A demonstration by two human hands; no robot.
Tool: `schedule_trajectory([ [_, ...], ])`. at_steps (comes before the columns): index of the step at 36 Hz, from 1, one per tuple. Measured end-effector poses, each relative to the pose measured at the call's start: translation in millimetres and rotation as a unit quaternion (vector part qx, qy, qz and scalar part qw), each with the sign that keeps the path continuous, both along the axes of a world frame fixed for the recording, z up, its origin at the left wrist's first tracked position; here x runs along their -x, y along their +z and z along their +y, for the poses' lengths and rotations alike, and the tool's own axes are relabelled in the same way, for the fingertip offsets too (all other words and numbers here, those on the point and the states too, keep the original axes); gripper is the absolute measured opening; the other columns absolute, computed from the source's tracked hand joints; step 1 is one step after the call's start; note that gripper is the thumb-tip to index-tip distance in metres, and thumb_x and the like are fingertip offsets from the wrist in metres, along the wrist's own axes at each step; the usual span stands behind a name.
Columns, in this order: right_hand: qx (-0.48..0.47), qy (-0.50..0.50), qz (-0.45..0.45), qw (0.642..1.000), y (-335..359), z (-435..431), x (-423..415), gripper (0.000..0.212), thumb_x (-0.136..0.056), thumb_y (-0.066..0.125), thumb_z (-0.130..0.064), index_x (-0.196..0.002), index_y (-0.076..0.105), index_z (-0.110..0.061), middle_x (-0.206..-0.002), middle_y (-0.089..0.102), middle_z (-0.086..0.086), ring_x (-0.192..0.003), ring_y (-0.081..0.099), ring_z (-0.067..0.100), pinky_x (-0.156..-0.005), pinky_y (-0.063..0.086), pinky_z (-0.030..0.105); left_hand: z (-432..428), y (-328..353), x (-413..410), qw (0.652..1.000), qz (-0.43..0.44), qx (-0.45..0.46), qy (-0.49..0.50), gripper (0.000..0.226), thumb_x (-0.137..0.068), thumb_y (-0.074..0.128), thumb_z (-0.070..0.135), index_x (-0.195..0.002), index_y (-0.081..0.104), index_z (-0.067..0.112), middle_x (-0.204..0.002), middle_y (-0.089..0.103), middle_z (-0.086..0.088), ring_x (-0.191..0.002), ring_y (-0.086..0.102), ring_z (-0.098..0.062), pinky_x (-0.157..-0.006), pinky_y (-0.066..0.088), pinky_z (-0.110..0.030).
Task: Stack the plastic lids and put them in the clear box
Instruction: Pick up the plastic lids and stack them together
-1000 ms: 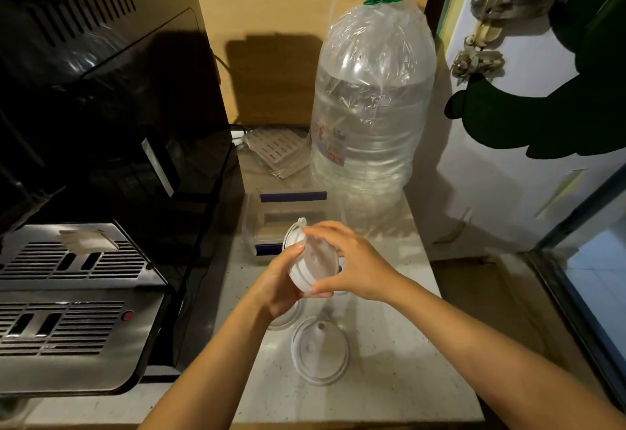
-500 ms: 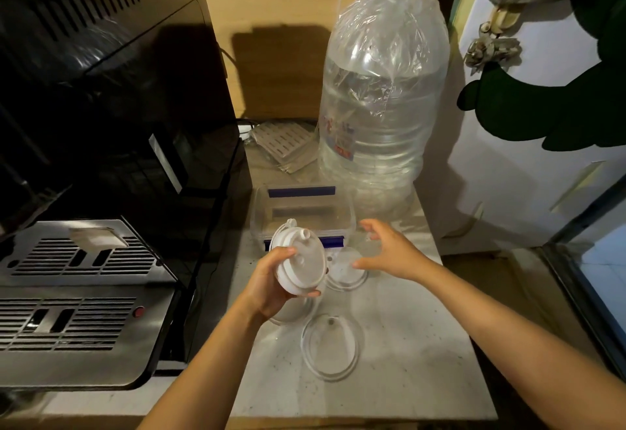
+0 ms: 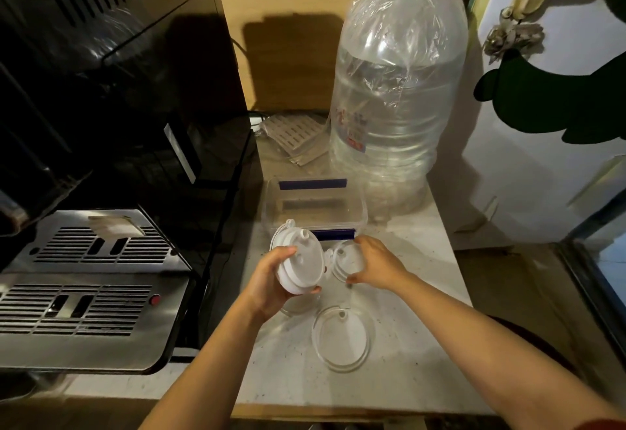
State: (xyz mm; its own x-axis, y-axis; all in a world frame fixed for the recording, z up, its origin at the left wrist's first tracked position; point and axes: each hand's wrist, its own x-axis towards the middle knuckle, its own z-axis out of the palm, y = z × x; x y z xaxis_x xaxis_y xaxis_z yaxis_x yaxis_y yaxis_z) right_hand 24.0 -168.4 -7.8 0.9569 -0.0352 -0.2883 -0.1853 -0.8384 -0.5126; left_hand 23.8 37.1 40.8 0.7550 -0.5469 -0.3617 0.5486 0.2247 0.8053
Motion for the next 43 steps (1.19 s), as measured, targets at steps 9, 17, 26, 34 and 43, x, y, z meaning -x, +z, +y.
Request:
schedule_trajectory([
  [9, 0.025, -0.005, 0.002, 1.0, -2.7, 3.9, -1.2, 0.092, -0.066, 0.08, -0.029, -0.138, 0.026, -0.008, -0.146, 0.032, 0.011, -0.135, 0.029, 0.027, -0.105, 0.036, 0.038, -0.6, -2.5, -0.1, 1.0, 0.012, -0.02, 0.002, 0.095, -0.025, 0.083, 0.052, -0.11, 0.053, 0.022, -0.109, 0.053, -0.018, -0.1, 0.055, -0.034, -0.062, 0.057, -0.036],
  [17, 0.04, -0.018, 0.012, 0.999, 8.3, -9.7, 5.9, 0.086, -0.07, 0.076, -0.033, -0.136, 0.027, -0.01, -0.142, 0.034, 0.012, -0.131, 0.031, 0.029, -0.101, 0.037, 0.038, -7.5, -4.5, -1.7, 0.999, 0.025, -0.038, 0.023, 0.109, -0.017, 0.084, 0.053, -0.115, 0.048, 0.022, -0.117, 0.046, -0.018, -0.109, 0.047, -0.035, -0.059, 0.058, -0.032],
  [26, -0.037, -0.082, -0.025, 0.996, 43.2, -27.3, 24.4, 0.084, -0.068, 0.078, -0.032, -0.136, 0.029, -0.017, -0.14, 0.036, 0.009, -0.126, 0.035, 0.026, -0.099, 0.037, 0.035, -23.9, -10.3, -4.4, 0.999, 0.006, -0.045, -0.001, 0.114, -0.011, 0.083, 0.057, -0.113, 0.048, 0.02, -0.105, 0.054, -0.01, -0.094, 0.055, -0.024, -0.062, 0.058, -0.03],
  [34, -0.274, -0.143, -0.058, 0.949, 81.7, -13.6, 32.9, 0.076, -0.071, 0.077, -0.028, -0.133, 0.034, -0.02, -0.123, 0.047, -0.002, -0.105, 0.047, 0.012, -0.083, 0.042, 0.021, -42.2, -9.4, -8.2, 0.995, -0.079, -0.034, -0.04, 0.105, -0.039, 0.079, 0.063, -0.126, 0.049, 0.011, -0.108, 0.067, -0.009, -0.097, 0.064, -0.021, -0.074, 0.056, -0.029],
  [43, -0.348, -0.163, -0.055, 0.922, 92.4, 3.6, 29.7, 0.066, -0.077, 0.071, -0.031, -0.133, 0.038, -0.022, -0.124, 0.048, -0.003, -0.111, 0.049, 0.015, -0.084, 0.042, 0.024, -57.3, -1.9, -10.7, 0.99, -0.138, -0.013, -0.036, 0.115, -0.04, 0.081, 0.06, -0.134, 0.039, 0.008, -0.122, 0.06, -0.018, -0.105, 0.064, -0.024, -0.078, 0.054, -0.027],
])
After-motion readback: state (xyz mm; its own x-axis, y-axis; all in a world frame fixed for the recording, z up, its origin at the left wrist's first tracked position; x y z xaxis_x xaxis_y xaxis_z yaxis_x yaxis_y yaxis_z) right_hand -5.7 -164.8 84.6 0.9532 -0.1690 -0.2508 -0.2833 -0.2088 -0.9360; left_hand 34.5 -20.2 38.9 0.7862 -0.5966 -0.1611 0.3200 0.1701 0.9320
